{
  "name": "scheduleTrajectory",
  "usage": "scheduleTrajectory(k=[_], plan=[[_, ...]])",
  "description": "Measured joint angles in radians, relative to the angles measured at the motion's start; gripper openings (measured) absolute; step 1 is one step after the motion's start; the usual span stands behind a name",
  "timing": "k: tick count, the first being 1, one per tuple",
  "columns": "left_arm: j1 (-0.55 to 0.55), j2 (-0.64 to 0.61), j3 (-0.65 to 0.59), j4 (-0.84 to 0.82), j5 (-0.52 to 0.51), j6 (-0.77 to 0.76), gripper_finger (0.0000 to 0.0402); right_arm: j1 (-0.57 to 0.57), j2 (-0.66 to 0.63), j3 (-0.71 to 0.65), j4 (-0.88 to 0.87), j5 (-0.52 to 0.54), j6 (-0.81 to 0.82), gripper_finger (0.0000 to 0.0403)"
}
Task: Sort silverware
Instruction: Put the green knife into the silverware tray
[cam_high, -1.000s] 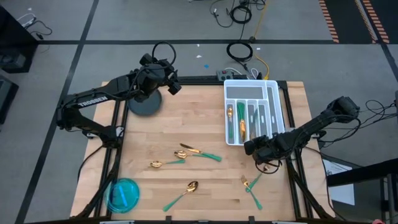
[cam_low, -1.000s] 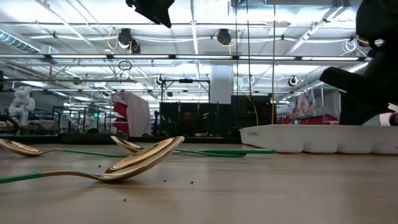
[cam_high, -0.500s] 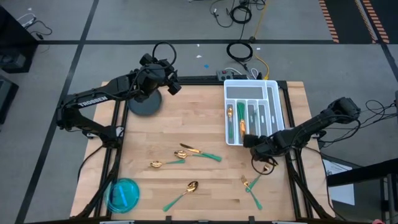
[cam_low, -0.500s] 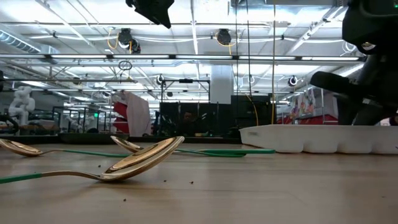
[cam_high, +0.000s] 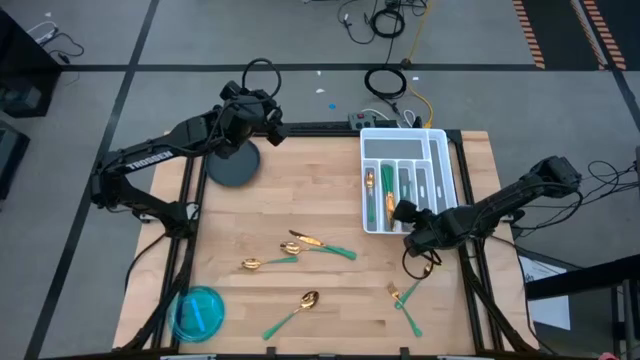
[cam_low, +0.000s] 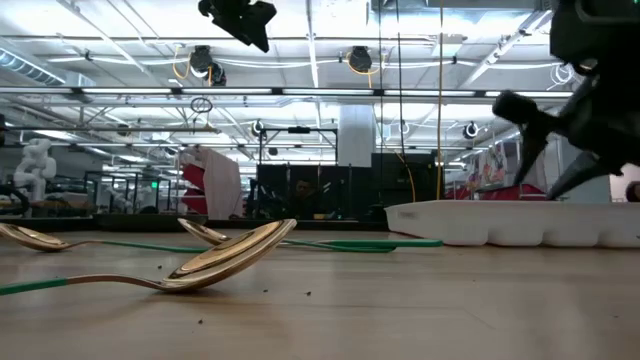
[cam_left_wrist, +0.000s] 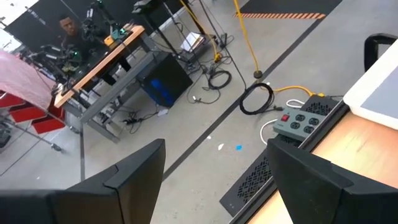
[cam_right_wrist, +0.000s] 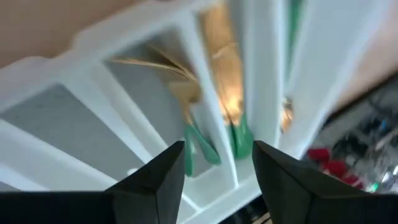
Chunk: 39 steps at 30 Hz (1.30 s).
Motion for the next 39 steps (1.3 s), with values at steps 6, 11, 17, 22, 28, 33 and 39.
scheduleTrajectory(k=[6,11,17,22,28,33,39], plan=[[0.001,0.0,0.0,0.001,0.353,-0.09,0.0287,0.0,-0.075,0.15,-0.119,0.089,0.307,0.0178],[-0.034,0.036,0.001,-0.029,0.814,-0.219,0.0287,0.0,-0.167,0.371,-0.269,0.167,0.716,0.0177],[-0.228,0.145,-0.007,-0.174,0.884,-0.205,0.0287,0.008,-0.297,0.604,-0.403,0.147,1.143,0.0177],[-0.379,0.292,-0.05,-0.066,0.786,-0.086,0.0287,0.021,-0.38,0.624,-0.401,0.08,1.212,0.0177],[-0.398,0.457,-0.068,0.074,0.823,-0.08,0.0287,0.021,-0.367,0.56,-0.394,-0.046,1.25,0.0176],[-0.398,0.497,-0.068,0.178,0.89,-0.107,0.0287,0.022,-0.367,0.505,-0.339,-0.124,1.275,0.0176],[-0.405,0.518,-0.068,0.204,0.958,-0.083,0.0287,0.021,-0.367,0.449,-0.266,-0.175,1.273,0.0176]])
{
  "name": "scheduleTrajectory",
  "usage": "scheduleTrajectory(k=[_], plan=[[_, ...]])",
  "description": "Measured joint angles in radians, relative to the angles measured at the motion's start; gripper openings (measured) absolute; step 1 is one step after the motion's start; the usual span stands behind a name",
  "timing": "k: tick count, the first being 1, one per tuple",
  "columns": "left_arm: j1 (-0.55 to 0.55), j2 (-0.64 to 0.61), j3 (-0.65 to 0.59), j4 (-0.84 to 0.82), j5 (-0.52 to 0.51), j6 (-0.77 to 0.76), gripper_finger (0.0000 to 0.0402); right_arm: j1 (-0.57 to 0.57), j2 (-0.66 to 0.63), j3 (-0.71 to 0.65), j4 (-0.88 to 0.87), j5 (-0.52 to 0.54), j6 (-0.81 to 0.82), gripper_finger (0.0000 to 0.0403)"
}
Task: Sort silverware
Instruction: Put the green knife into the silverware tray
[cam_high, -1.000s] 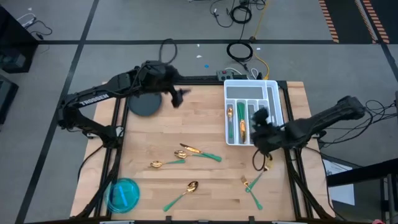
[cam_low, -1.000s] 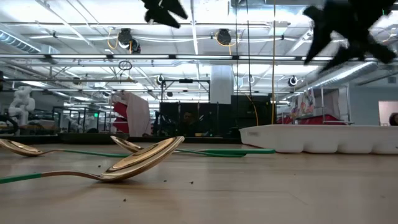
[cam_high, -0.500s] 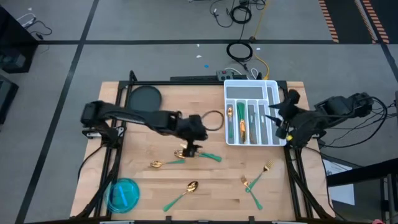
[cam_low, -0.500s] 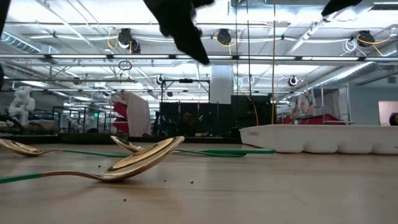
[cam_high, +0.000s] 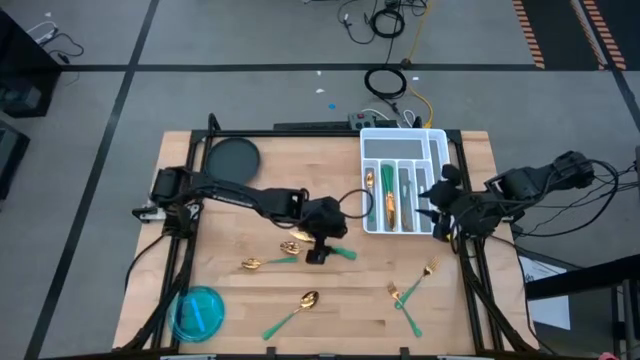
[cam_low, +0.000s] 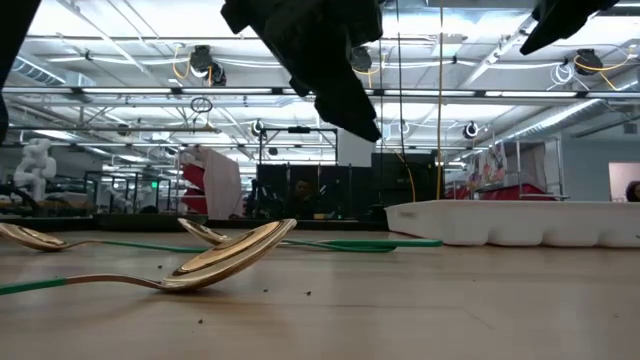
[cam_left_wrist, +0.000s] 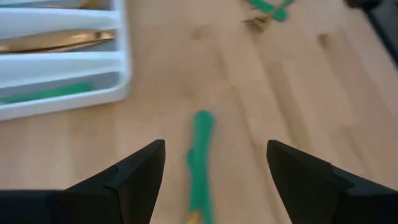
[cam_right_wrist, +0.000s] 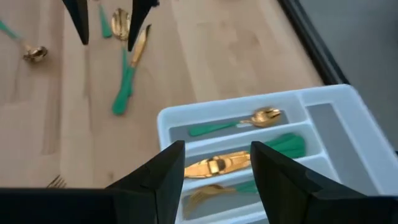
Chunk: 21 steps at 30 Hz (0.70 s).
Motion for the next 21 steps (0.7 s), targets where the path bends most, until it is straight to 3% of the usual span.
scheduleTrajectory(k=[6,21], plan=[[0.006,0.058,-0.001,0.064,0.059,-0.001,0.0287,0.0,0.001,-0.061,0.072,-0.054,0.018,0.0176],[-0.011,0.224,0.0,0.178,0.027,0.021,0.0287,0.0,0.009,-0.081,0.085,-0.046,0.025,0.0176]])
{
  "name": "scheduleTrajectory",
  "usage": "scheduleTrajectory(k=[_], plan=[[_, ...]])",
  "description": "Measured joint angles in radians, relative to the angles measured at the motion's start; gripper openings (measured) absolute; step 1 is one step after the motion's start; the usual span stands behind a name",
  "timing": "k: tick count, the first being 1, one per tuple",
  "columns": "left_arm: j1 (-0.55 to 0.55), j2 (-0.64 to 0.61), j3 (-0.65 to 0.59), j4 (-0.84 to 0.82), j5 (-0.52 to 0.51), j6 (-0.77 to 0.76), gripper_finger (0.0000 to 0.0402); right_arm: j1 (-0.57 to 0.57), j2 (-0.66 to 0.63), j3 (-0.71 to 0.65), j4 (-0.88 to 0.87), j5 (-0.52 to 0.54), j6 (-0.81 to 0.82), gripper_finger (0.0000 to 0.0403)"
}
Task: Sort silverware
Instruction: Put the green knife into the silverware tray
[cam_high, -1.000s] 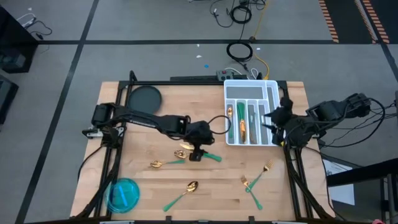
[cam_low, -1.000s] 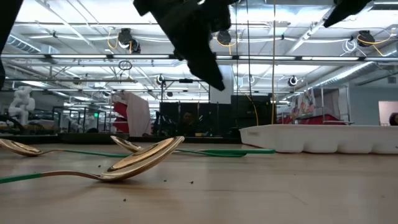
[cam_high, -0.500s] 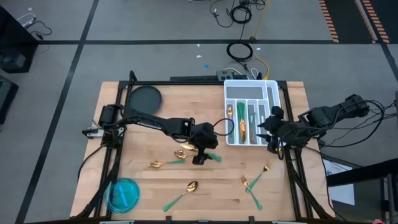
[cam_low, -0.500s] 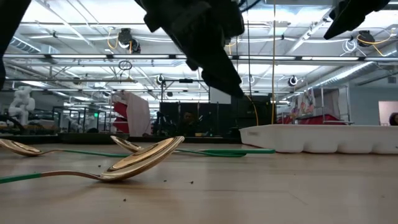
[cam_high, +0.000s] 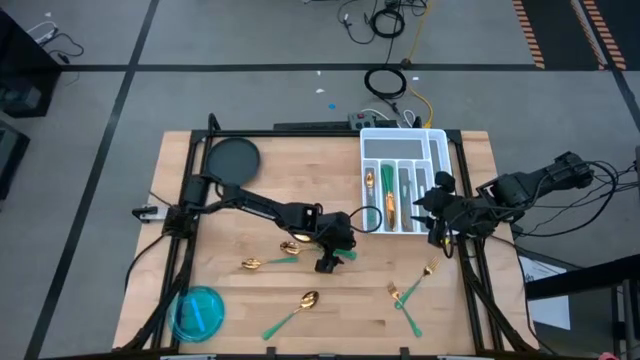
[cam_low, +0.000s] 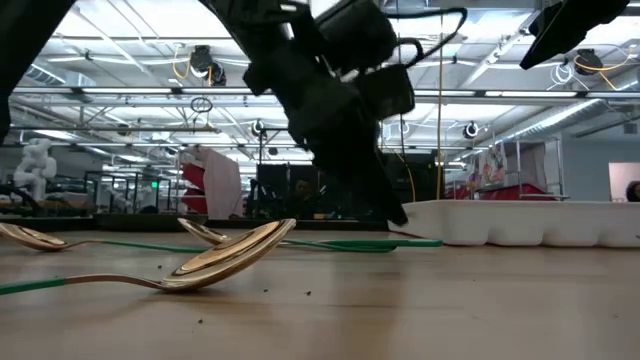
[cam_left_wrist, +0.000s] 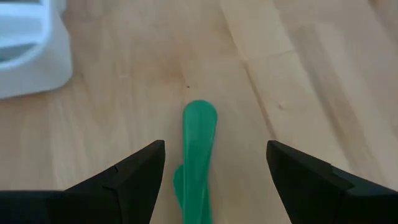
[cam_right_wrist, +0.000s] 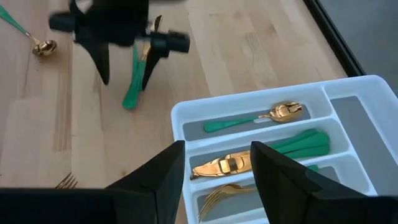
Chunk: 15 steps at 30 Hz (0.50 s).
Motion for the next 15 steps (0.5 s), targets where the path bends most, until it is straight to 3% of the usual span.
scheduleTrajectory(k=[8,11,15], plan=[[-0.005,0.106,0.004,0.096,-0.076,-0.024,0.0272,0.0,0.001,0.0,0.014,0.0,0.015,0.0176],[-0.006,0.137,0.009,0.077,-0.079,-0.026,0.0221,0.0,0.001,0.0,0.027,-0.003,0.017,0.0176],[-0.012,0.144,0.01,0.065,-0.089,-0.025,0.0099,0.0,0.001,0.0,0.03,-0.005,0.045,0.0176]])
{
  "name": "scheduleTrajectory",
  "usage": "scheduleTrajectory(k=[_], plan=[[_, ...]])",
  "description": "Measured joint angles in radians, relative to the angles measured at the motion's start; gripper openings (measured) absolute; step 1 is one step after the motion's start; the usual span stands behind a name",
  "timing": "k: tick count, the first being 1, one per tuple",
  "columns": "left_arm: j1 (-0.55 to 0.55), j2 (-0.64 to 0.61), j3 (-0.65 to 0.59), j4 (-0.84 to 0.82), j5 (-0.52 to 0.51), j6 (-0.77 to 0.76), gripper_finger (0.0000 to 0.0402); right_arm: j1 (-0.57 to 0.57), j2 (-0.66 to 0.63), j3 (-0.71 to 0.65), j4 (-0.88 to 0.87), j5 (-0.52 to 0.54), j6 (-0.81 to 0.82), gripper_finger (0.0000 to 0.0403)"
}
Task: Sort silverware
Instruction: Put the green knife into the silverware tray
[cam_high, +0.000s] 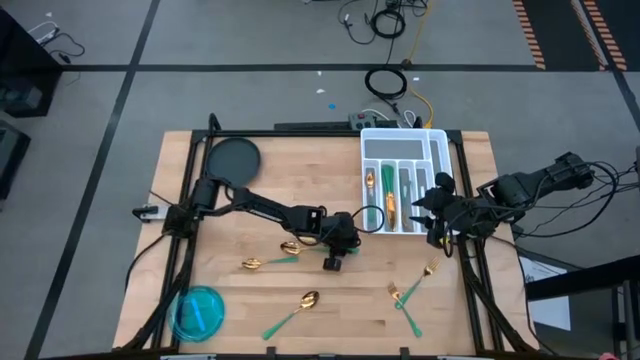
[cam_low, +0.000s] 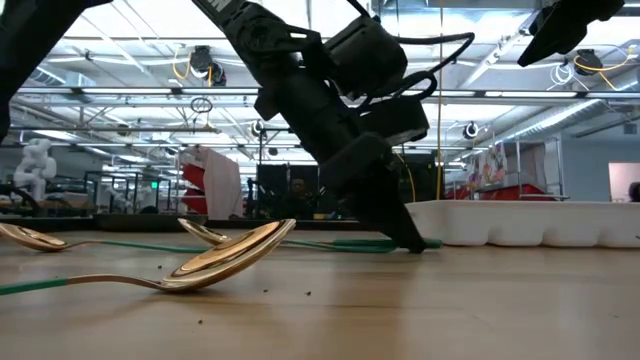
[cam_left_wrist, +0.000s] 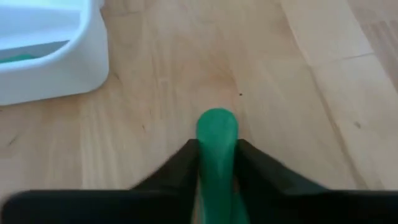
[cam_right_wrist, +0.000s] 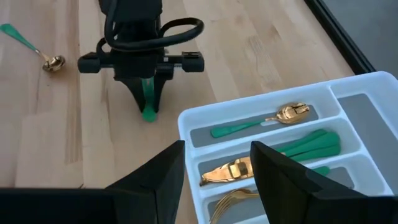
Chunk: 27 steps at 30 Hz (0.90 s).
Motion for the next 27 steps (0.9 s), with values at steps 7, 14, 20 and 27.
scheduleTrajectory(k=[7,14,20,27], plan=[[0.003,-0.01,0.009,0.014,0.023,-0.05,0.002,0.0,0.0,0.0,0.007,0.002,0.032,0.0176],[0.013,-0.074,0.016,-0.035,-0.009,-0.081,0.002,0.0,0.0,0.0,0.007,0.034,0.049,0.0176],[0.038,-0.168,0.014,-0.079,-0.087,-0.108,0.0019,0.0,-0.005,0.0,0.012,0.084,0.049,0.0176],[0.083,-0.283,0.015,-0.082,-0.135,-0.174,0.0019,0.0,-0.008,0.0,0.013,0.116,0.053,0.0176]])
